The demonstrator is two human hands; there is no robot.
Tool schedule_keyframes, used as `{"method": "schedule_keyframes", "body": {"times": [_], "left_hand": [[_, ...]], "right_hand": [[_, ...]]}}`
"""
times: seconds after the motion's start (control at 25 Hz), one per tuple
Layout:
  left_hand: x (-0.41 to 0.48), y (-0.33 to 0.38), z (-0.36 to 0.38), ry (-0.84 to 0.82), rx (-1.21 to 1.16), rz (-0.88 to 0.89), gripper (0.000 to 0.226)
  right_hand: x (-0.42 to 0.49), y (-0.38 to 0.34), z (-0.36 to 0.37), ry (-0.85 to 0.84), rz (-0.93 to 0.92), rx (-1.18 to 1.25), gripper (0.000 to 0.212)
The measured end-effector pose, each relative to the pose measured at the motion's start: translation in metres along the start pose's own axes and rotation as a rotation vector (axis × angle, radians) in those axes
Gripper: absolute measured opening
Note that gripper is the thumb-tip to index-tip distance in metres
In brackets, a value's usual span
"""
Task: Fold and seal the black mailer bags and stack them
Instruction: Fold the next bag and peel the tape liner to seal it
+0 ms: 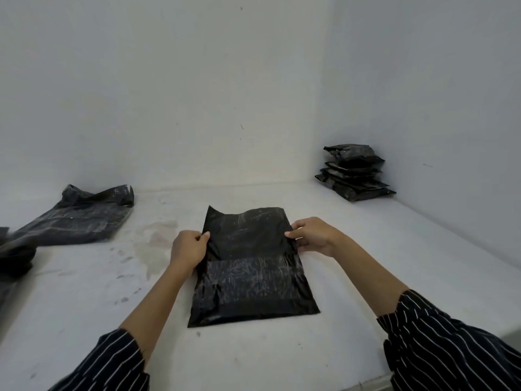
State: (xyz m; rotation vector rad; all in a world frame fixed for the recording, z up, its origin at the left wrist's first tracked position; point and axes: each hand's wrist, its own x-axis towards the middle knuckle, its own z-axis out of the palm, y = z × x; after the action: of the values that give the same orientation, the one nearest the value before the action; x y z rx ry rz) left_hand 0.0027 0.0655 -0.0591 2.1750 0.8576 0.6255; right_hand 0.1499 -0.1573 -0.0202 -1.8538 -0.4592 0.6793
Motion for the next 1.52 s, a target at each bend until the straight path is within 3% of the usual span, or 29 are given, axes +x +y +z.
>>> {"method": "schedule_keyframes", "body": {"times": [0.12, 0.2, 0.24, 0.32, 0.4, 0.52, 0.64, 0.88, 1.12, 1.24, 1.36, 1.44, 1.52], "left_hand": [[-0.01, 0.009, -0.003, 0.176, 0.162, 0.026, 0.02], [-0.013, 0.02, 0.001, 0.23, 0.294, 0.237, 0.026], [-0.013, 0.026, 0.007, 0.192, 0.309, 0.379, 0.027], [-0.011, 0.033, 0.024, 0.016, 0.322, 0.548, 0.031], [-0.006, 0.03, 0.042, -0.174, 0.347, 0.567, 0.038], [0.004, 0.021, 0.052, -0.395, 0.506, 0.443, 0.052], [0.012, 0.016, 0.047, -0.427, 0.709, 0.297, 0.059], [0.018, 0.005, 0.033, -0.323, 0.718, 0.048, 0.06], [0.014, -0.008, 0.019, -0.088, 0.597, -0.059, 0.052], [0.01, -0.009, 0.018, 0.097, 0.516, 0.207, 0.038], [0.006, -0.007, 0.019, 0.056, 0.45, 0.549, 0.026], [0.006, -0.005, 0.021, 0.052, 0.475, 0.498, 0.023], [0.007, -0.004, 0.022, 0.119, 0.512, 0.355, 0.025]], "right_hand": [[0.009, 0.007, 0.007, 0.272, -0.086, -0.142, 0.016], [0.014, 0.005, 0.019, 0.451, -0.279, -0.523, 0.029], [0.015, 0.002, 0.028, 0.463, -0.395, -0.635, 0.031], [0.018, -0.004, 0.052, 0.34, -0.532, -0.72, 0.034], [0.028, -0.002, 0.074, 0.182, -0.555, -0.812, 0.038], [0.043, 0.013, 0.086, -0.003, -0.463, -0.978, 0.048], [0.051, 0.019, 0.076, -0.004, -0.309, -1.119, 0.051], [0.053, 0.024, 0.061, 0.138, -0.079, -1.096, 0.056], [0.043, 0.027, 0.053, 0.417, -0.027, -1.02, 0.049], [0.039, 0.025, 0.051, 0.593, -0.235, -1.04, 0.035], [0.038, 0.025, 0.053, 0.483, -0.469, -1.028, 0.024], [0.039, 0.024, 0.054, 0.454, -0.411, -1.067, 0.025], [0.041, 0.02, 0.051, 0.527, -0.294, -1.079, 0.029]]}}
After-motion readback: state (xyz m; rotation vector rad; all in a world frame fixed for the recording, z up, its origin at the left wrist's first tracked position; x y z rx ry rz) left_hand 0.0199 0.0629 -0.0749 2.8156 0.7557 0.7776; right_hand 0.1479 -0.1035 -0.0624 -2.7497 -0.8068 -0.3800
